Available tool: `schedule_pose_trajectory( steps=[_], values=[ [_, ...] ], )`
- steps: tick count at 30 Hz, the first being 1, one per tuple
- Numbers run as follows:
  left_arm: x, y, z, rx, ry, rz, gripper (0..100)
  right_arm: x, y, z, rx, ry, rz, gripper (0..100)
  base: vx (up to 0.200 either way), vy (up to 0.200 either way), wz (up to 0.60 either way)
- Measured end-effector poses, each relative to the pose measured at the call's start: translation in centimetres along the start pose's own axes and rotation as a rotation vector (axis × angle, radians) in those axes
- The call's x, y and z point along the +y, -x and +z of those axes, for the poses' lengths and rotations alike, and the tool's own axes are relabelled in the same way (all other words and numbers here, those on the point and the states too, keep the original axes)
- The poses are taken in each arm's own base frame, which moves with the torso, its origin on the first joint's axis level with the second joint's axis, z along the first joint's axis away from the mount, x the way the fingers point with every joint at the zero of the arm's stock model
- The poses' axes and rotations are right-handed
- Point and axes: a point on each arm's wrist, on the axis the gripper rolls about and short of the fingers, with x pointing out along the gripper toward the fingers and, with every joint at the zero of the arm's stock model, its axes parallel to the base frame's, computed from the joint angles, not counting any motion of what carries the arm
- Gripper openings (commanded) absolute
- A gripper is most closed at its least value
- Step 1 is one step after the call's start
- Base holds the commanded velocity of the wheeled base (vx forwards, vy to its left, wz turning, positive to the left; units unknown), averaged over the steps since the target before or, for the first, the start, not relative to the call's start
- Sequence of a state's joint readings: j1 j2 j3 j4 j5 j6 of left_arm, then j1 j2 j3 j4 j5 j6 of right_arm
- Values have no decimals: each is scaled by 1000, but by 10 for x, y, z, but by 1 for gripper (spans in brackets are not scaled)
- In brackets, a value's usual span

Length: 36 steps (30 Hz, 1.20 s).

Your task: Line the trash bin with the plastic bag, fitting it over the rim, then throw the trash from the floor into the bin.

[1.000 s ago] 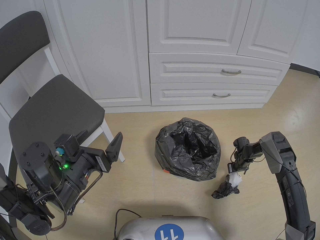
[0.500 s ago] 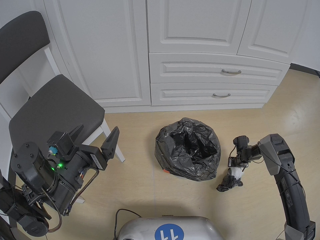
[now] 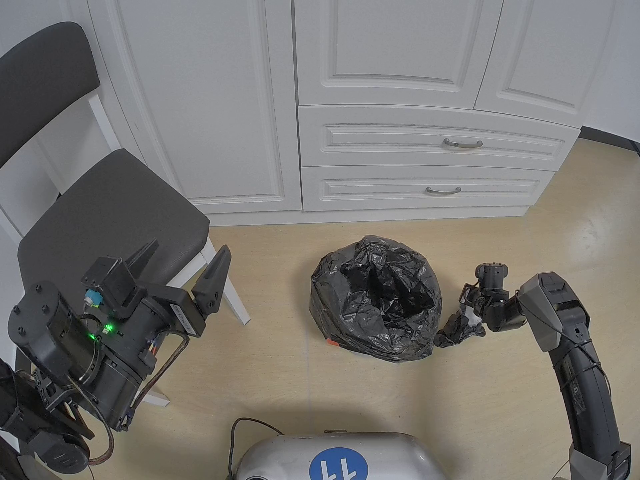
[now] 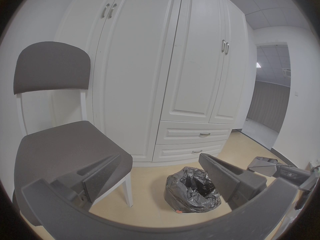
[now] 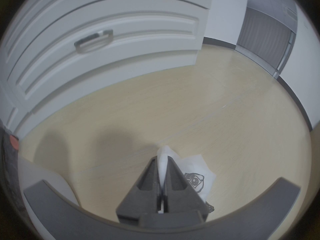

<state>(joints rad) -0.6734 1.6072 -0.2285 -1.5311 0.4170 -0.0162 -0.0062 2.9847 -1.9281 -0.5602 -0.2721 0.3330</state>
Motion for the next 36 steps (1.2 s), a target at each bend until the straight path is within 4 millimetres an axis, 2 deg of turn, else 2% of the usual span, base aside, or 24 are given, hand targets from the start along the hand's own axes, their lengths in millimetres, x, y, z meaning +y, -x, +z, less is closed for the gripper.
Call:
schedule_pose_trajectory(
  steps=[6,10,15,20,23,26,29,31,34,36],
  values=[
    [1,2,5,-19,0,-1,100,-6,8,12,-42,-132,12,0,0,0,0],
    [1,3,6,-25,2,-1,100,-3,18,35,-58,-224,54,0,0,0,0],
    [1,3,8,-31,0,-3,100,1,46,77,-84,-300,126,0,0,0,0],
    [1,3,9,-35,-10,-3,100,9,95,132,-180,-343,216,0,0,0,0],
    [1,3,9,-36,-13,-4,100,17,135,162,-261,-349,283,0,0,0,0],
    [1,3,9,-36,-15,-4,100,26,180,181,-335,-332,354,0,0,0,0],
    [1,3,9,-37,-17,-5,100,40,223,188,-414,-289,442,0,0,0,0],
    [1,3,9,-38,-17,-6,100,53,250,185,-461,-250,508,0,0,0,0],
    [1,3,9,-38,-18,-7,100,81,289,169,-500,-178,625,0,0,0,0],
    [1,3,9,-38,-19,-8,100,93,305,160,-507,-147,675,0,0,0,0]
  ],
)
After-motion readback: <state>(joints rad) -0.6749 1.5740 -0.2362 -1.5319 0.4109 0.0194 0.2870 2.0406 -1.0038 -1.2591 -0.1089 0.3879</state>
